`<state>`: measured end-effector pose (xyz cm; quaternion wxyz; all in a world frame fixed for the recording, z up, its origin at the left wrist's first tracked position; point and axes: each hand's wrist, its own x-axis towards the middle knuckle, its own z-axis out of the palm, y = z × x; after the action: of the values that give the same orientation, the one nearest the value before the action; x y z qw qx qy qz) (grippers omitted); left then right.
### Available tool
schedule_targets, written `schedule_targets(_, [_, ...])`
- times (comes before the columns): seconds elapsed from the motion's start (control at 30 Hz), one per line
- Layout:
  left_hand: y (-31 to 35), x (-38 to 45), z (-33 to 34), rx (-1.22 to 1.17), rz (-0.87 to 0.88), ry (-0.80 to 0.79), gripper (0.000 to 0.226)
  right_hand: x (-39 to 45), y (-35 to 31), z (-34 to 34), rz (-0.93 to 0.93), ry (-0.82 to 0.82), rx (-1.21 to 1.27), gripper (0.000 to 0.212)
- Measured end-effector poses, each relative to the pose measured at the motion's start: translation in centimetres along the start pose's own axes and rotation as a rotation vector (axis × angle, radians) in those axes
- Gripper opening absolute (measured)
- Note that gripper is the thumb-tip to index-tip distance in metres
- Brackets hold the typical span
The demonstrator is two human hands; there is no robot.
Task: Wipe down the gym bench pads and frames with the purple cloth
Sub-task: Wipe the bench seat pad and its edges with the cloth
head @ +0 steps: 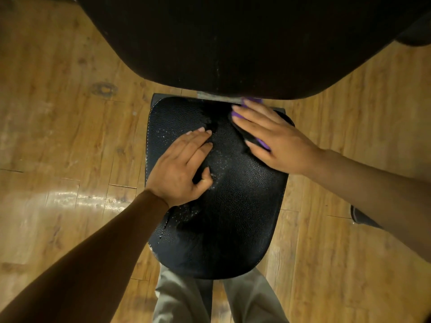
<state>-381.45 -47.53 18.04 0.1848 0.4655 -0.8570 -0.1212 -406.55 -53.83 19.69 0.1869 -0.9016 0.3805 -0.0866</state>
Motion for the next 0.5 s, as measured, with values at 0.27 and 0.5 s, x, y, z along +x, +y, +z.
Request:
schedule_targets(0.27, [2.2,-1.6,-0.4,0.056,-0.268,0.052,0.039,-6.2,-3.4,0.9,0.443,0.162,0.019,0.051])
schedule_targets(0.5, [6.8,-8.4,0.0,0.067,-0.699,0.032,0.058,-0.8,-7.9,3.2,0.644,0.320,0.029,0.057])
